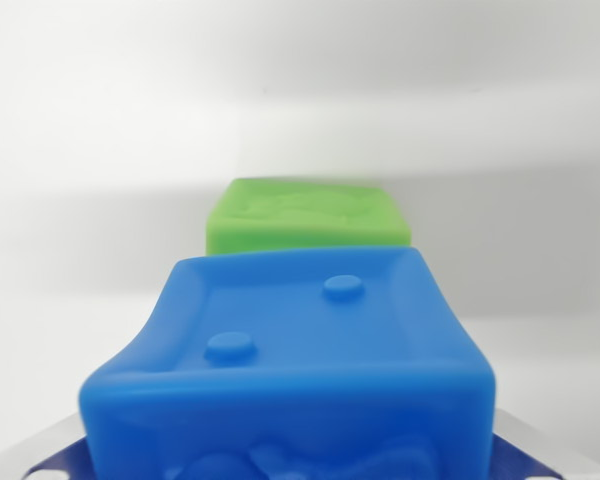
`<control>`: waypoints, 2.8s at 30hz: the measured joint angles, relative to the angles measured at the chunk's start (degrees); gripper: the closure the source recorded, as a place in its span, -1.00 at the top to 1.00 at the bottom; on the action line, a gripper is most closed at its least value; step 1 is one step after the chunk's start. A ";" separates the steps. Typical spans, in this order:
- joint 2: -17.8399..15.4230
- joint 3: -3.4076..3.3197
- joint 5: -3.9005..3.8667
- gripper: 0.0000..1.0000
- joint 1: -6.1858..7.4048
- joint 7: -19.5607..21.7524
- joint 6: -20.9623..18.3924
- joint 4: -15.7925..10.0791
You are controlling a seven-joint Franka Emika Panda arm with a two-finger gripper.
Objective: Stack cube
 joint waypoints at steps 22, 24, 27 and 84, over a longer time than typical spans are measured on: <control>2.42 -0.71 -0.83 1.00 0.51 0.69 2.09 0.36; 2.42 -0.72 -0.83 1.00 0.51 0.70 2.09 0.37; 2.42 -0.73 -0.83 1.00 0.51 0.70 2.10 0.37; -9.61 0.08 3.11 1.00 0.43 -2.08 -8.67 -0.38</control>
